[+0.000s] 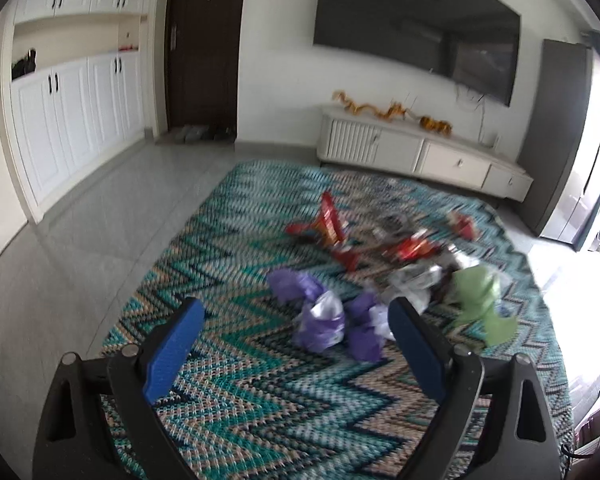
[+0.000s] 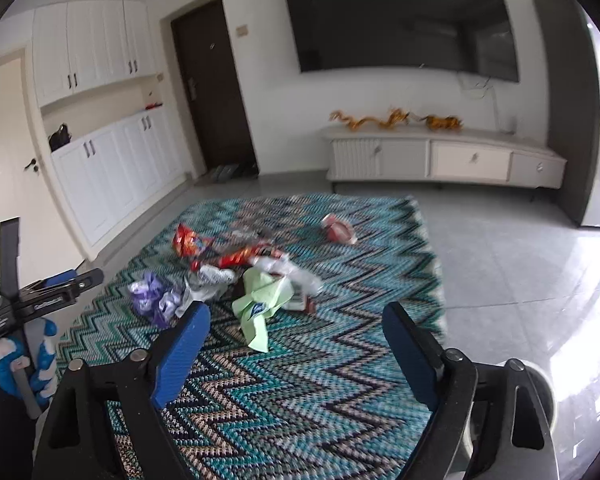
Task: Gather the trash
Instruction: 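Grasp the purple bag with the left gripper while the right gripper grasps the green bag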
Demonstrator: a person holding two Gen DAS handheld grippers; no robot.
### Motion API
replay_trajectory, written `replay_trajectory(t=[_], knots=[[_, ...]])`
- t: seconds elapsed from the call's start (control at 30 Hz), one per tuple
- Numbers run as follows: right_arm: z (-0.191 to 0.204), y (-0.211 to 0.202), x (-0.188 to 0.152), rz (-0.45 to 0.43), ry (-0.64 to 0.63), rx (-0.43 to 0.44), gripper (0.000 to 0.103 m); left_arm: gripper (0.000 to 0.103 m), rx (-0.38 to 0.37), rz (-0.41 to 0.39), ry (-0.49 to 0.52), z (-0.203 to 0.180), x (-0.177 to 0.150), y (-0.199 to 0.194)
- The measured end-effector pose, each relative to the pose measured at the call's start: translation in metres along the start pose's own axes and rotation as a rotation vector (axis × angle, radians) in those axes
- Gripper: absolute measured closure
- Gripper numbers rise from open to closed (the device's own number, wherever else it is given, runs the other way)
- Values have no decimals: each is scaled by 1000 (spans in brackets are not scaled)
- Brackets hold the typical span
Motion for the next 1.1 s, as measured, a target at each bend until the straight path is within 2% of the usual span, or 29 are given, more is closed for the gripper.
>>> replay_trajectory(t=[0.23, 0.37, 0.53, 0.6, 0.7, 0.8, 0.83, 0.87, 1.1], knots=[[15, 61, -3, 109, -14, 79, 27, 24, -38, 115, 17, -4, -13, 61], [22, 93, -1, 156, -16, 110, 29, 34, -64, 147, 15, -9, -14, 83], [26, 123, 2, 194, -15, 124, 30, 41, -79, 183, 12, -14, -18, 102], [28, 134, 2, 205, -18, 121, 33, 46, -90, 187, 9, -14, -18, 104], [29, 148, 1, 228, -22, 110, 38, 61, -117, 183, 3, -15, -17, 103], [29, 157, -3, 252, -20, 107, 47, 67, -131, 178, 6, -17, -17, 102], [29, 158, -5, 253, -19, 108, 54, 69, -135, 176, 7, -17, -18, 101], [29, 157, -6, 251, -21, 112, 61, 70, -136, 170, 5, -17, -18, 99], [33, 133, -4, 207, -37, 147, 65, 71, -148, 94, -19, -8, -9, 67]])
Point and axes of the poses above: each gripper's, at about its wrist camera, not at the fingertips, and y roughly the way its jaws point, z to its left, x to its top, the point moved 6 cm from there along y, roughly the way its jaws point, and after that the axes turned 3 degrees about z, right-handed, at the moved point
